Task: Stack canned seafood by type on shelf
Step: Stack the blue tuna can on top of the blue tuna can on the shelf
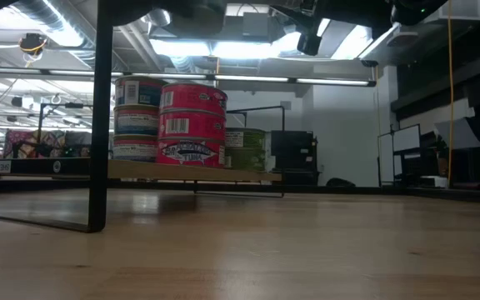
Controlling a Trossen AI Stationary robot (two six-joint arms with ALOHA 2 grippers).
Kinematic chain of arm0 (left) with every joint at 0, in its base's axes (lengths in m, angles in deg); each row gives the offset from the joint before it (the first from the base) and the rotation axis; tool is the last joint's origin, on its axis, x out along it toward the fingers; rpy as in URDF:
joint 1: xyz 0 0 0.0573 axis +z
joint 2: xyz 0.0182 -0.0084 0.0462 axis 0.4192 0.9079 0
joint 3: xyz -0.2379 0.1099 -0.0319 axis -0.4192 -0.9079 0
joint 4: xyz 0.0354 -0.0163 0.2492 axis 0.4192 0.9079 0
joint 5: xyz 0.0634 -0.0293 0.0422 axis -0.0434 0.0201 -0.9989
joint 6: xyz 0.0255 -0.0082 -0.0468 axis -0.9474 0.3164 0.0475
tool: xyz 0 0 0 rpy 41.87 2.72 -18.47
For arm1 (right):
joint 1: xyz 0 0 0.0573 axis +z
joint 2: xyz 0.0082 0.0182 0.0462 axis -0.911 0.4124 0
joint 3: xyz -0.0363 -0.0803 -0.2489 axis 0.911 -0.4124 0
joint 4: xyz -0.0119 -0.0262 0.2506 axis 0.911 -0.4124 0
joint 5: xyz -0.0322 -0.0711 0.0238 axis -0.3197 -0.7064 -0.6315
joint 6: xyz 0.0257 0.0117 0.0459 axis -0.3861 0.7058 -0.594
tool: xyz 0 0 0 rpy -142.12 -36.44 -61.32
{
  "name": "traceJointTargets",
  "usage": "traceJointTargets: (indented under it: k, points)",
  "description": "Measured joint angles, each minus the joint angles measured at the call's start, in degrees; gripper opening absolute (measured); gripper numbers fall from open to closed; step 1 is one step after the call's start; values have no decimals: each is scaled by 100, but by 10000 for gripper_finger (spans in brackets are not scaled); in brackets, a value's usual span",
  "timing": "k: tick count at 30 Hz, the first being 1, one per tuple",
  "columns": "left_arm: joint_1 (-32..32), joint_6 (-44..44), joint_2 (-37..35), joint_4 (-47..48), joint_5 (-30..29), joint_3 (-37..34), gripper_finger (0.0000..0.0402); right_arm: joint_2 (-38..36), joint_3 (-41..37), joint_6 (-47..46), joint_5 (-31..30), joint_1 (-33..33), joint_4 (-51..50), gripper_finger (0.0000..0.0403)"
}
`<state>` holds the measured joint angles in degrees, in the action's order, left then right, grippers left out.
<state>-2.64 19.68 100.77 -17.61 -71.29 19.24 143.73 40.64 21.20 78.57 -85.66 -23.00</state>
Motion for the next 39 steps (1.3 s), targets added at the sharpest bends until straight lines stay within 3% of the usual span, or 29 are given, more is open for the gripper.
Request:
traceJointTargets:
  k: [8,13,16,23,39]
  points:
    - [29,2528,-2,2016,257,0,193,0,0,-2,1,0,0,250]
    - [179,4157,-7,3317,850,0,193,0,0,-2,1,0,0,250]
    - [300,4642,-11,3701,1223,0,193,0,0,-2,1,0,0,250]
    - [473,4103,-11,3497,1966,2,193,0,-1,-2,1,0,1,250]
    - [487,3344,-11,3064,2480,9,193,0,-4,-2,1,2,2,250]
